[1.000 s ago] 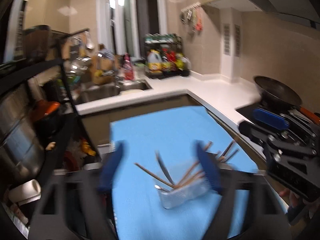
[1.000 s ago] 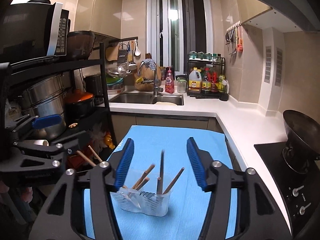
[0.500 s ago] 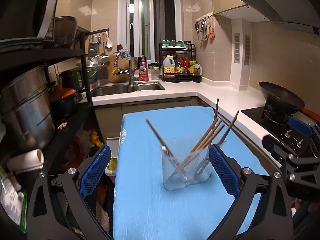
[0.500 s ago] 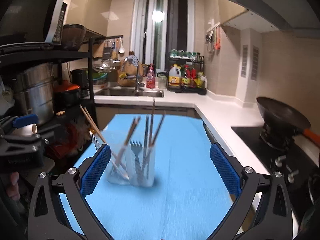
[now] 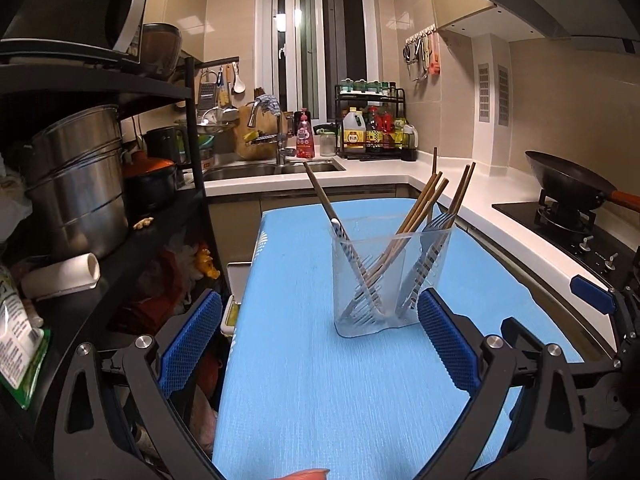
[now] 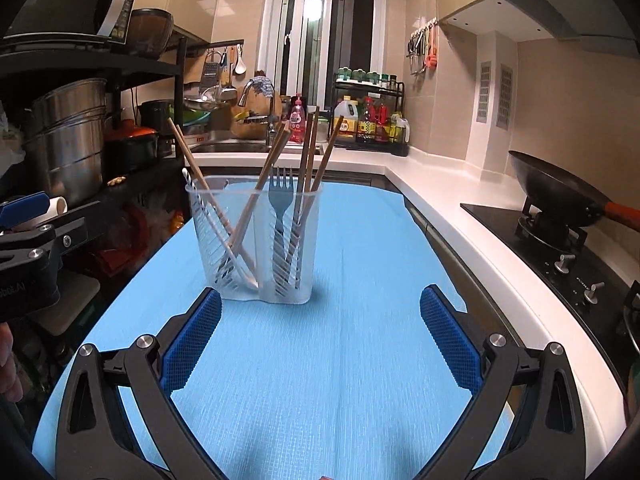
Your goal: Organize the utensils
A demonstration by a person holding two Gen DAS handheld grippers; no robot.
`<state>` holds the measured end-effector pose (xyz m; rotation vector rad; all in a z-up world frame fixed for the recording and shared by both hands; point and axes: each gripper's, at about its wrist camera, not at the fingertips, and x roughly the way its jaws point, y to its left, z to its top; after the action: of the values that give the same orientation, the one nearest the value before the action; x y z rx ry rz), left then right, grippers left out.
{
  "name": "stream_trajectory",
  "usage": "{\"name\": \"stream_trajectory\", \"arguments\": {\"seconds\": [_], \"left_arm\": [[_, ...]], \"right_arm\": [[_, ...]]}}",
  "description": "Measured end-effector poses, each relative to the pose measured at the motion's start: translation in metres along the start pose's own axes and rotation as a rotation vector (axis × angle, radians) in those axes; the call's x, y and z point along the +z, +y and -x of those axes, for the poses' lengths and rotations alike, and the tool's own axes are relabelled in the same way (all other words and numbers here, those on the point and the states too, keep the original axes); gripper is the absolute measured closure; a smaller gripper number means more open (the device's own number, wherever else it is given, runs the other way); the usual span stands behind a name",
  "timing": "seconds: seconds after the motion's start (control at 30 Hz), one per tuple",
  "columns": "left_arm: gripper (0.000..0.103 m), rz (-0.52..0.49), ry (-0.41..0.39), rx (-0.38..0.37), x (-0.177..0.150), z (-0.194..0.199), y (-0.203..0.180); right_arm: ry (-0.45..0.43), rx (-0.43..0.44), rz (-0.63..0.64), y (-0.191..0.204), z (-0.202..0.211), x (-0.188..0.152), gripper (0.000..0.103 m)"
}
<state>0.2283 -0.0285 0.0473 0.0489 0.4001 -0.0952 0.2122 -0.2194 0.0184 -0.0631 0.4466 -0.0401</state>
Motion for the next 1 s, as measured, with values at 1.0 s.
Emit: {"name": "stream_trajectory", "arguments": {"seconds": [1.0], "left_arm": [[0.008,-0.025,0.030,0.002,-0.013,-0.005,-0.011]], "right_arm": [[0.007,-0.002,-0.028,-0.007,0.002,-0.004,0.005]]}}
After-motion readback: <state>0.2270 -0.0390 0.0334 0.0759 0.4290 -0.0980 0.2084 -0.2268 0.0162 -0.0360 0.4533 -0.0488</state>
